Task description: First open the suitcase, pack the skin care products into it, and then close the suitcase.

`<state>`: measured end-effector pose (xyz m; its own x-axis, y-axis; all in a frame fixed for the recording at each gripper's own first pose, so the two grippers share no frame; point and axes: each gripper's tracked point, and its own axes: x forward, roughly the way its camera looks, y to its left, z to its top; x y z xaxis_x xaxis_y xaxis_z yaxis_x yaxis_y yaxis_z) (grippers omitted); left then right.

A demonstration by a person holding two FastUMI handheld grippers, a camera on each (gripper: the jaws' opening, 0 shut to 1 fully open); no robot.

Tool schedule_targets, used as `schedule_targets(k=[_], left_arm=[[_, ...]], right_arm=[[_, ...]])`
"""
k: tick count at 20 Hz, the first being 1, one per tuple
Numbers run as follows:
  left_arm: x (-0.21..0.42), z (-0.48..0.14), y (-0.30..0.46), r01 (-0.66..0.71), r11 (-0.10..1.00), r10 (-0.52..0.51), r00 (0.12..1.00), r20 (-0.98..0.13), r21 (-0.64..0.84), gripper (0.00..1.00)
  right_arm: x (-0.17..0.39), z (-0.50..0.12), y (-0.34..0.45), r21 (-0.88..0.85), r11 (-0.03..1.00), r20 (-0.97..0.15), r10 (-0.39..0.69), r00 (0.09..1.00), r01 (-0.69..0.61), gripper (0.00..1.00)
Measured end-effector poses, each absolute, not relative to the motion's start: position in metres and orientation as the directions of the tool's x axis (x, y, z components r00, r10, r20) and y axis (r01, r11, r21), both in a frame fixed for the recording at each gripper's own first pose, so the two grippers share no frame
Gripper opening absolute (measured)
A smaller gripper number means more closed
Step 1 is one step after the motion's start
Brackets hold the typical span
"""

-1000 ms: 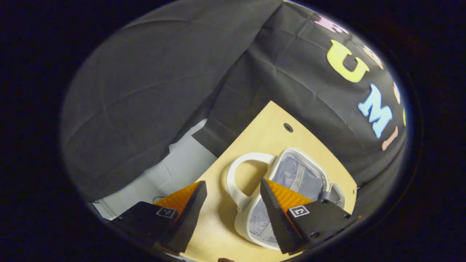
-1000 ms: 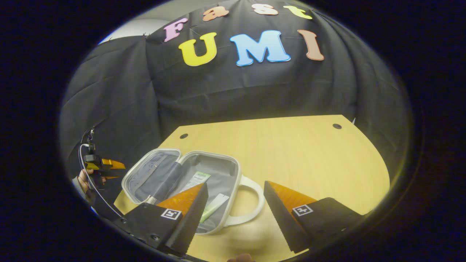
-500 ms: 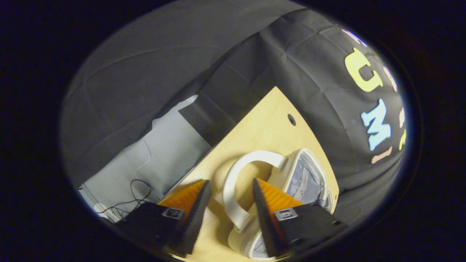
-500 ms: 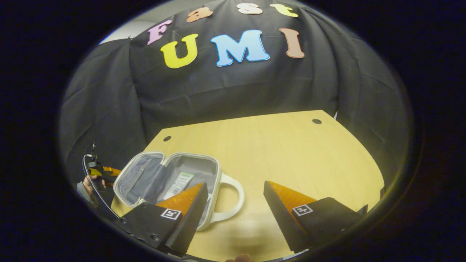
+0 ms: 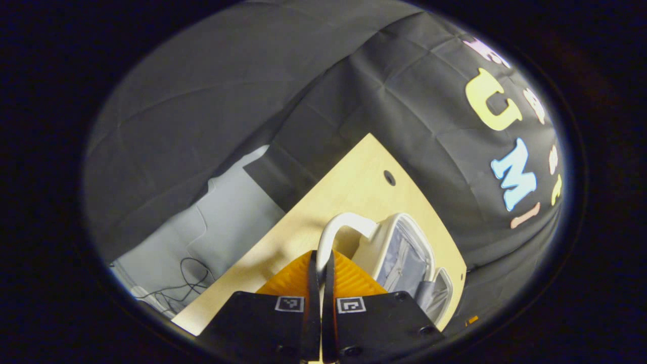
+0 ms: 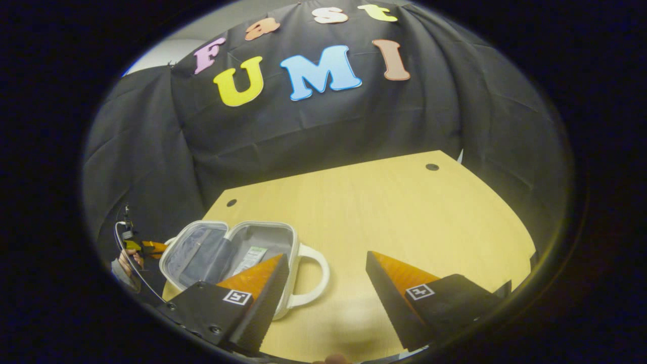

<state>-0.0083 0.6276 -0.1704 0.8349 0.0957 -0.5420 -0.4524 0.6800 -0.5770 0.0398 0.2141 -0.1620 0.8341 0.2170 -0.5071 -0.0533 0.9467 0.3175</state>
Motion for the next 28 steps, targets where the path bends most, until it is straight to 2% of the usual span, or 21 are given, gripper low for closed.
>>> schedule_targets(k=[3,6,7,8,12,14,16,17,22,28], left_arm=[[-0.018,-0.088,0.593,-0.378,0.757,0.118,0.881,-0.458,-0.533,0.10],[-0.030,-0.012,0.532,-0.291,0.829,0.097,0.916,-0.390,-0.478,0.09],[-0.028,0.007,0.511,-0.263,0.859,0.096,0.925,-0.367,-0.439,0.13],[-0.025,0.026,0.487,-0.243,0.888,0.107,0.935,-0.338,-0.390,0.09],[-0.015,0.070,0.397,-0.192,0.959,0.126,0.947,-0.296,-0.206,0.08],[-0.010,0.078,0.353,-0.167,0.968,0.111,0.954,-0.279,-0.189,0.08],[-0.011,0.080,0.298,-0.131,0.970,0.074,0.962,-0.265,-0.207,0.08],[-0.006,0.067,0.255,-0.114,0.971,0.057,0.963,-0.262,-0.210,0.08],[0.021,0.009,0.129,-0.051,0.983,0.000,0.960,-0.279,-0.178,0.08],[0.056,-0.094,0.046,-0.002,0.997,-0.025,0.925,-0.378,-0.072,0.08]], right_arm=[[0.033,-0.158,0.194,0.307,0.950,-0.487,0.211,0.848,-0.060,0.94],[0.026,-0.151,0.174,0.284,0.956,-0.465,0.208,0.860,-0.078,0.94],[0.026,-0.147,0.166,0.274,0.958,-0.453,0.205,0.868,-0.084,0.94],[0.025,-0.145,0.157,0.261,0.962,-0.442,0.198,0.875,-0.086,0.94],[0.021,-0.136,0.125,0.212,0.971,-0.399,0.193,0.897,-0.115,0.94],[0.022,-0.133,0.108,0.191,0.973,-0.376,0.198,0.905,-0.133,0.94],[0.021,-0.129,0.091,0.167,0.973,-0.360,0.212,0.909,-0.161,0.94],[0.021,-0.124,0.083,0.161,0.971,-0.349,0.223,0.910,-0.176,0.94],[0.017,-0.124,0.047,0.155,0.958,-0.333,0.281,0.900,-0.242,0.94],[0.007,-0.137,0.017,0.132,0.958,-0.346,0.285,0.894,-0.254,0.94]])
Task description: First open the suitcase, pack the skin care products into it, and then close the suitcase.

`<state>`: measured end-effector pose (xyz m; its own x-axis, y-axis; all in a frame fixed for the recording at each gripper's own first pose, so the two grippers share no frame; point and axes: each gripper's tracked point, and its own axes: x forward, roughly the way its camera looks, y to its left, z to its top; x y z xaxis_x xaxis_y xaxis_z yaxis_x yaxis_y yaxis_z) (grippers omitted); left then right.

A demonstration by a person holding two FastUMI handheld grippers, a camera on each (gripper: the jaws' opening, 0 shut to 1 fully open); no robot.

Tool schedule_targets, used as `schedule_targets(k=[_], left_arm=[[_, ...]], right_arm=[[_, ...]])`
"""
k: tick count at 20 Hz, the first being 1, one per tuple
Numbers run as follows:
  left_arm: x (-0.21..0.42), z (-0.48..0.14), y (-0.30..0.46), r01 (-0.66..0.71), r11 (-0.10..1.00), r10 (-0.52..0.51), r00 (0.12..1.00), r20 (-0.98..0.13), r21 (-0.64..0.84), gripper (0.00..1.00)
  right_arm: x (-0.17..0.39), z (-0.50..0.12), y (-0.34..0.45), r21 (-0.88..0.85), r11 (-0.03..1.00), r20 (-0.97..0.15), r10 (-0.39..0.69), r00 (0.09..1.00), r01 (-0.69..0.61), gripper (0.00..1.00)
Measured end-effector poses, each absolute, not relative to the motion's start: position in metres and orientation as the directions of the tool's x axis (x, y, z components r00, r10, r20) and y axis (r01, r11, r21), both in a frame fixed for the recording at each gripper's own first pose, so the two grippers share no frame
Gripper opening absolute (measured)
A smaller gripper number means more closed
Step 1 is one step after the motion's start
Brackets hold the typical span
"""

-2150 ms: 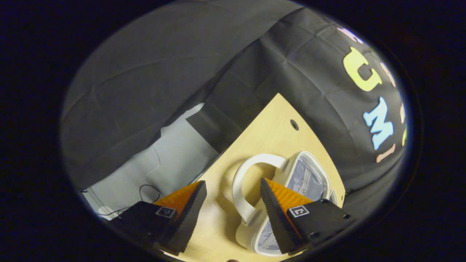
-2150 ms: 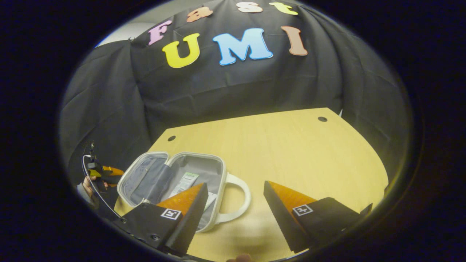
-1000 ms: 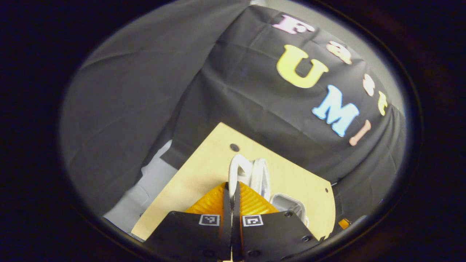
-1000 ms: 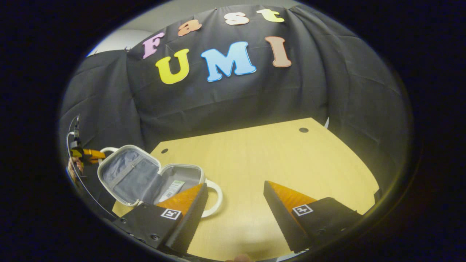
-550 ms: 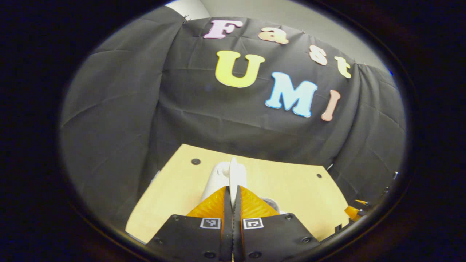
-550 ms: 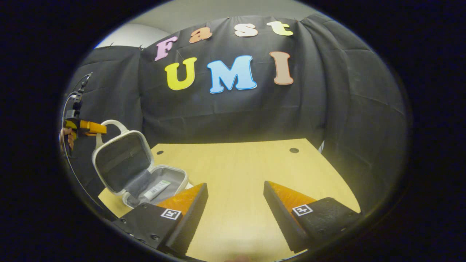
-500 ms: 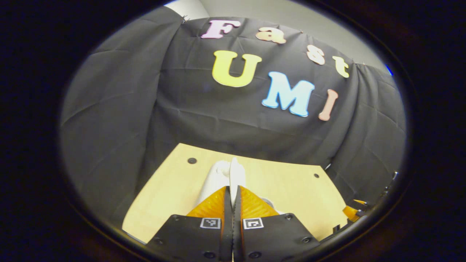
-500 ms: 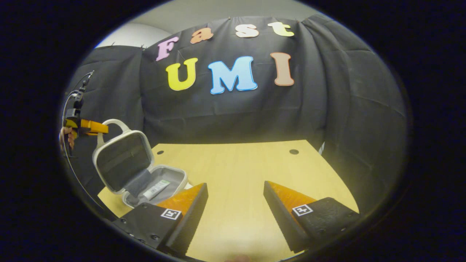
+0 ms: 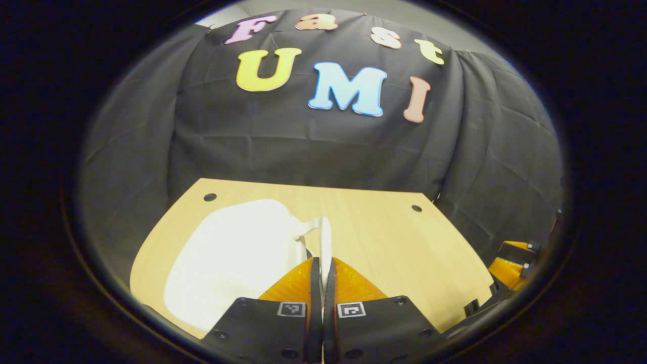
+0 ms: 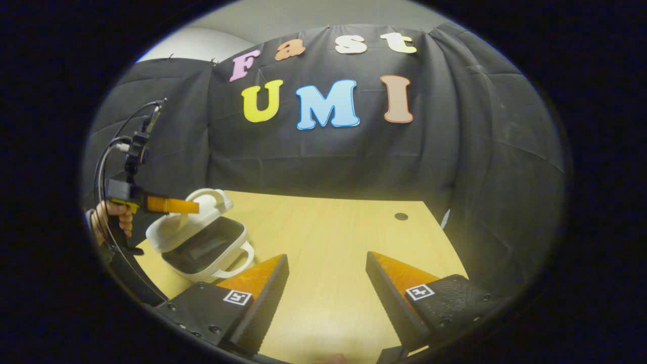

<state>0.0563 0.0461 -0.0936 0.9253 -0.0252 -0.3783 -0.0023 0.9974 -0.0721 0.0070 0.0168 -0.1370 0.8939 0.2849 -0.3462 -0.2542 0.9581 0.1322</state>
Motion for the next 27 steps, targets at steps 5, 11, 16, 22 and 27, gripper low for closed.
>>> schedule_targets(k=[5,11,16,22,27], left_arm=[[0.068,-0.157,0.016,0.005,1.000,-0.005,0.889,-0.458,-0.002,0.09],[0.070,-0.185,-0.007,0.050,0.998,-0.066,0.873,-0.483,-0.045,0.25],[0.061,-0.134,-0.019,0.078,0.997,-0.075,0.926,-0.369,-0.007,0.47],[0.018,0.006,-0.028,0.048,0.996,-0.047,0.999,-0.017,0.080,0.91],[-0.014,0.041,-0.031,0.015,0.997,-0.023,0.993,0.119,0.070,0.92]], right_arm=[[0.007,-0.144,0.020,0.133,0.959,-0.377,0.284,0.882,-0.252,0.94],[0.009,-0.142,0.037,0.125,0.959,-0.391,0.284,0.875,-0.255,0.94],[0.014,-0.109,0.043,0.122,0.966,-0.346,0.258,0.902,-0.230,0.94],[0.012,-0.062,0.034,0.097,0.983,-0.248,0.174,0.953,-0.154,0.94],[0.011,-0.038,0.019,0.078,0.994,-0.180,0.090,0.980,-0.077,0.94]])
